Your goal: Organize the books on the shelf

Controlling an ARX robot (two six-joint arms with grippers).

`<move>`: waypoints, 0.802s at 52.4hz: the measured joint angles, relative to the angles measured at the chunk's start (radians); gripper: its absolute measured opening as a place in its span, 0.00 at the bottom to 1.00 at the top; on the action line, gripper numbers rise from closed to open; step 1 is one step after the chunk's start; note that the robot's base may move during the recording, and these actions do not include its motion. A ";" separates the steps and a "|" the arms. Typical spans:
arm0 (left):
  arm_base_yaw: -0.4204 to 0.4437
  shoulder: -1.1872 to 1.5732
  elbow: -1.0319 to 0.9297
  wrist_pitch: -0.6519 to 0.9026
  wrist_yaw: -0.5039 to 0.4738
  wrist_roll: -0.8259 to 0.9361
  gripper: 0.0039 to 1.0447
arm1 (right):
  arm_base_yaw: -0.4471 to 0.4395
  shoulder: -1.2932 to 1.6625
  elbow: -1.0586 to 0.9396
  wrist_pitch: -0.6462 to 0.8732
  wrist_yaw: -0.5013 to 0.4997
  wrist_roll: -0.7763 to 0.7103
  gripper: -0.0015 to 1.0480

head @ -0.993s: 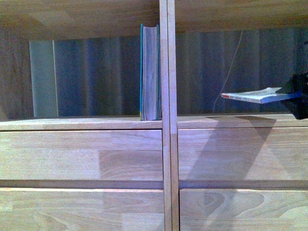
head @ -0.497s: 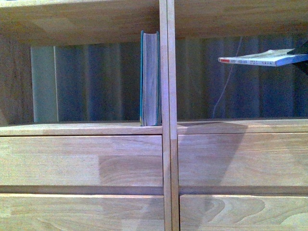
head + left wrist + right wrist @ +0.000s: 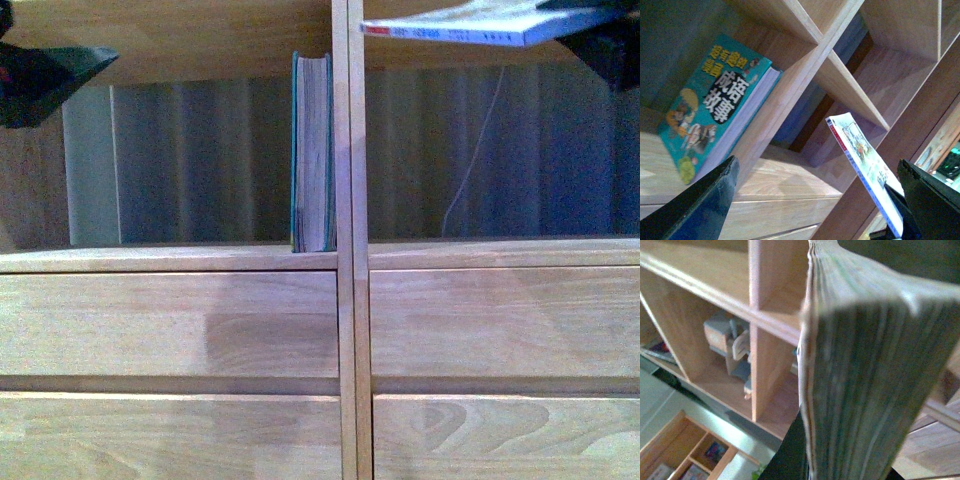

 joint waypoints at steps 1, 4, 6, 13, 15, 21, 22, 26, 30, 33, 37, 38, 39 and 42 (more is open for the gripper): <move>-0.014 0.012 0.011 0.000 -0.003 -0.011 0.94 | 0.008 -0.004 -0.001 0.004 -0.005 -0.006 0.07; -0.044 0.034 0.031 0.000 -0.015 -0.033 0.94 | 0.024 -0.009 -0.003 0.010 -0.015 -0.015 0.07; -0.068 0.050 0.044 0.000 -0.024 -0.043 0.94 | 0.032 -0.012 -0.006 0.015 -0.019 -0.023 0.07; -0.156 0.105 0.080 0.002 -0.060 -0.062 0.94 | 0.058 -0.015 -0.021 0.025 -0.024 -0.032 0.07; -0.175 0.118 0.088 0.005 -0.068 -0.063 0.94 | 0.064 -0.015 -0.023 0.025 -0.026 -0.032 0.07; -0.222 0.148 0.114 0.014 -0.072 -0.067 0.94 | 0.082 -0.015 -0.024 0.026 -0.027 -0.033 0.07; -0.231 0.151 0.120 0.017 -0.073 -0.070 0.94 | 0.088 -0.015 -0.024 0.026 -0.027 -0.034 0.07; -0.253 0.161 0.138 0.031 -0.075 -0.079 0.94 | 0.108 -0.014 -0.024 0.028 -0.032 -0.035 0.07; -0.270 0.162 0.154 0.039 -0.078 -0.082 0.94 | 0.134 -0.013 -0.024 0.032 -0.039 -0.035 0.07; -0.281 0.162 0.163 0.041 -0.078 -0.084 0.94 | 0.150 -0.011 -0.024 0.034 -0.041 -0.035 0.07; -0.294 0.163 0.176 0.035 -0.085 -0.080 0.94 | 0.179 -0.010 -0.024 0.038 -0.042 -0.036 0.07; -0.298 0.163 0.181 0.029 -0.086 -0.079 0.94 | 0.188 -0.010 -0.024 0.040 -0.041 -0.036 0.07; -0.301 0.163 0.183 0.027 -0.088 -0.078 0.94 | 0.193 -0.010 -0.024 0.041 -0.041 -0.036 0.07; -0.312 0.167 0.190 0.025 -0.094 -0.078 0.94 | 0.228 -0.008 -0.024 0.046 -0.043 -0.042 0.07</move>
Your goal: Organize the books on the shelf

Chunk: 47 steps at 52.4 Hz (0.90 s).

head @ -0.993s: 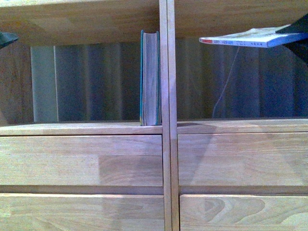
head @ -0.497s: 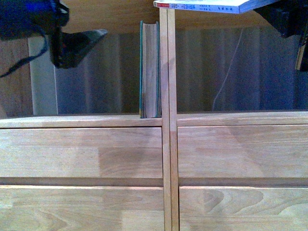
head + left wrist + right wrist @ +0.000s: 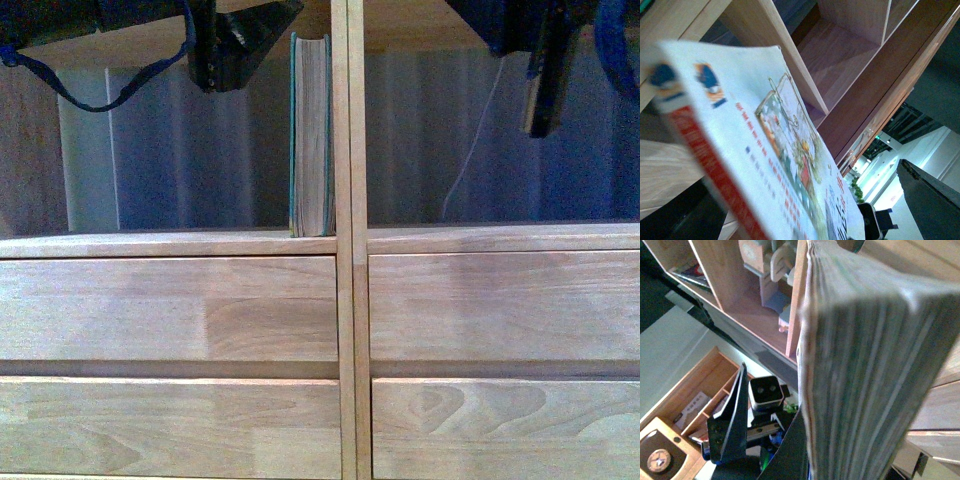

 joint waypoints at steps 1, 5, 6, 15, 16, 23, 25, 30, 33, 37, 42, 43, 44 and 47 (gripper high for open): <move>-0.001 0.000 0.000 0.000 0.000 0.001 0.94 | 0.002 0.000 0.000 0.000 0.000 0.000 0.07; -0.007 0.002 0.000 0.000 -0.002 0.002 0.94 | 0.025 0.000 0.001 0.002 0.006 -0.008 0.07; -0.008 0.003 0.000 0.000 -0.003 0.002 0.94 | 0.026 0.001 0.002 0.002 0.008 -0.009 0.07; -0.014 0.003 0.000 -0.005 -0.021 0.018 0.76 | 0.040 0.006 0.015 0.002 0.012 -0.016 0.07; -0.015 0.003 0.000 -0.006 -0.021 0.019 0.75 | 0.040 0.006 0.015 0.002 0.012 -0.016 0.07; -0.019 0.003 0.000 -0.006 -0.032 0.025 0.58 | 0.044 0.006 0.015 0.005 0.013 -0.026 0.07; -0.019 0.003 0.000 -0.006 -0.037 0.027 0.52 | 0.044 0.006 0.015 0.006 0.013 -0.031 0.08; -0.019 0.003 0.000 -0.006 -0.055 0.028 0.40 | 0.046 0.006 0.015 0.010 0.003 -0.040 0.21; -0.018 0.003 -0.002 -0.006 -0.059 0.029 0.34 | 0.046 0.006 0.015 0.014 -0.001 -0.040 0.27; -0.014 0.002 -0.006 -0.006 -0.076 0.035 0.23 | 0.046 0.006 0.015 0.015 -0.003 -0.040 0.37; -0.001 -0.005 -0.006 -0.006 -0.086 0.035 0.11 | 0.040 0.006 0.009 0.021 -0.003 -0.039 0.50; 0.001 -0.006 -0.006 -0.006 -0.086 0.035 0.10 | 0.039 0.006 0.007 0.022 -0.003 -0.039 0.52; 0.006 -0.010 -0.006 -0.006 -0.089 0.035 0.08 | 0.035 0.006 0.003 0.024 -0.004 -0.039 0.55; 0.019 -0.019 -0.006 -0.008 -0.108 0.044 0.06 | 0.026 0.005 -0.008 0.033 -0.004 -0.038 0.64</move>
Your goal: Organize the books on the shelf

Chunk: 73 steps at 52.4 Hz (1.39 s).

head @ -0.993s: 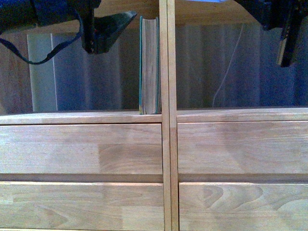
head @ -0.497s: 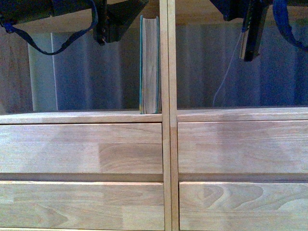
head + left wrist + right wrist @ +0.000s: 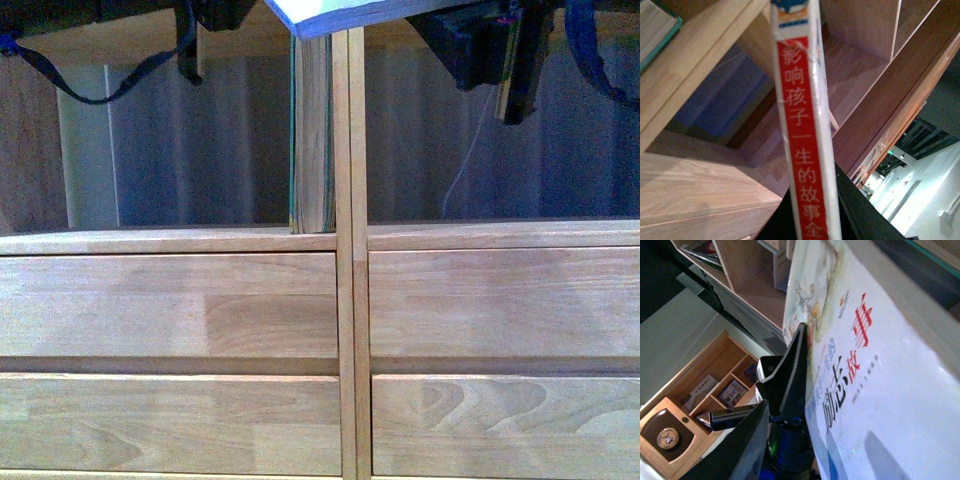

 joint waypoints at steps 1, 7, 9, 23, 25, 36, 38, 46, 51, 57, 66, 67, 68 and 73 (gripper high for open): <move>0.004 -0.001 0.000 -0.001 -0.003 0.001 0.06 | -0.002 0.000 -0.003 0.001 0.000 0.000 0.65; 0.054 -0.014 -0.004 -0.024 -0.047 0.035 0.06 | -0.026 -0.012 -0.034 0.017 -0.011 0.001 0.81; 0.072 -0.018 -0.008 -0.032 -0.065 0.061 0.06 | -0.036 -0.018 -0.047 0.023 -0.018 0.002 0.86; 0.199 -0.015 -0.011 -0.150 -0.213 0.421 0.06 | -0.163 -0.130 -0.184 0.068 -0.088 0.040 0.93; 0.212 -0.006 -0.002 -0.173 -0.243 0.499 0.06 | -0.190 -0.168 -0.219 0.073 -0.110 0.053 0.93; 0.239 0.093 0.052 -0.123 -0.300 0.830 0.06 | -0.320 -0.432 -0.433 0.095 -0.258 0.122 0.93; 0.240 0.115 0.069 -0.115 -0.301 0.865 0.06 | -0.341 -0.489 -0.476 0.085 -0.288 0.133 0.93; 0.240 0.214 0.181 -0.089 -0.314 0.991 0.06 | -0.450 -0.787 -0.688 -0.029 -0.432 0.200 0.93; 0.238 0.268 0.260 -0.064 -0.317 1.032 0.06 | -0.539 -0.955 -0.821 -0.039 -0.520 0.269 0.93; 0.230 0.343 0.359 -0.009 -0.315 1.094 0.06 | -0.635 -1.016 -0.944 -0.046 -0.563 0.314 0.93; 0.203 0.446 0.454 0.043 -0.311 1.094 0.06 | -0.735 -0.986 -0.988 0.040 -0.610 0.343 0.93; 0.200 0.458 0.462 0.044 -0.311 1.093 0.06 | -0.736 -0.986 -0.988 0.039 -0.610 0.343 0.93; 0.198 0.462 0.466 0.044 -0.311 1.093 0.06 | -0.735 -0.986 -0.988 0.039 -0.610 0.343 0.93; 0.188 0.512 0.509 0.044 -0.314 1.086 0.06 | -0.717 -0.988 -0.988 0.033 -0.599 0.340 0.93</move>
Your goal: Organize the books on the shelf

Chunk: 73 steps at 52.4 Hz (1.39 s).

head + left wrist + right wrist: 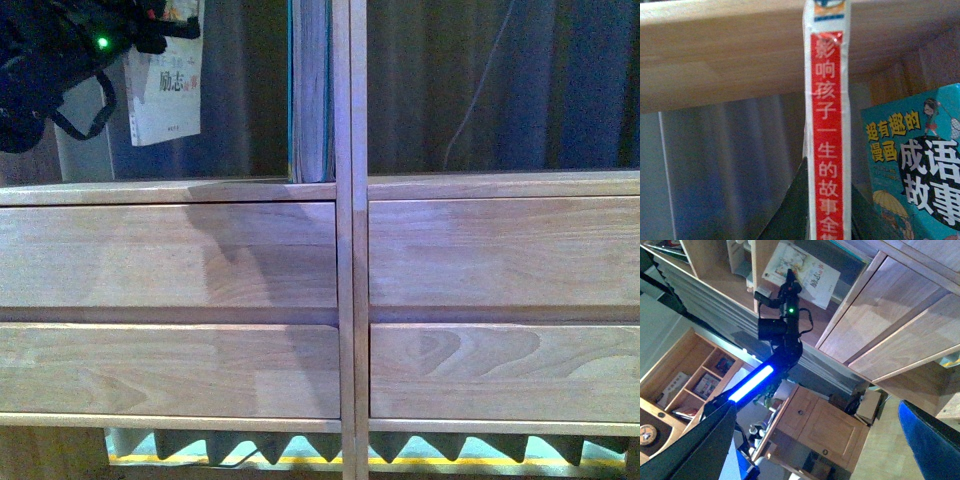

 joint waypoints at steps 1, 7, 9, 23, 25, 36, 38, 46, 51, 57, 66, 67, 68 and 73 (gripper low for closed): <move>-0.001 0.005 0.006 0.000 -0.002 -0.001 0.06 | 0.004 -0.001 0.000 -0.002 0.002 -0.001 0.93; -0.008 0.063 0.078 -0.019 -0.019 -0.023 0.06 | 0.050 -0.008 0.000 -0.007 0.011 -0.033 0.93; -0.008 0.076 0.098 -0.027 -0.024 -0.033 0.06 | 0.064 -0.011 0.000 -0.008 0.016 -0.047 0.93; -0.011 0.143 0.214 -0.100 -0.029 -0.052 0.06 | 0.106 -0.033 0.000 -0.049 0.026 -0.125 0.93; -0.013 0.150 0.223 -0.108 -0.028 -0.053 0.06 | 0.106 -0.033 0.000 -0.049 0.026 -0.127 0.93; -0.029 0.214 0.323 -0.164 -0.026 -0.048 0.06 | 0.106 -0.034 0.000 -0.049 0.026 -0.131 0.93; -0.032 0.230 0.351 -0.179 -0.029 -0.047 0.06 | 0.106 -0.034 0.000 -0.049 0.026 -0.131 0.93; -0.042 0.301 0.483 -0.251 -0.045 -0.029 0.06 | 0.106 -0.034 0.000 -0.049 0.026 -0.132 0.93; -0.047 0.363 0.595 -0.310 -0.055 -0.012 0.06 | 0.106 -0.034 0.000 -0.049 0.026 -0.132 0.93; -0.052 0.451 0.756 -0.403 -0.064 0.003 0.06 | 0.106 -0.034 0.000 -0.049 0.026 -0.133 0.93; -0.063 0.522 0.882 -0.463 -0.079 0.009 0.06 | 0.106 -0.034 0.000 -0.049 0.026 -0.134 0.93; -0.065 0.527 0.895 -0.469 -0.079 0.007 0.06 | 0.106 -0.034 0.000 -0.049 0.026 -0.134 0.93; -0.067 0.532 0.909 -0.482 -0.079 0.008 0.06 | 0.106 -0.034 0.000 -0.049 0.026 -0.134 0.93; -0.076 0.535 0.928 -0.517 -0.074 0.001 0.13 | 0.106 -0.034 0.000 -0.049 0.026 -0.134 0.93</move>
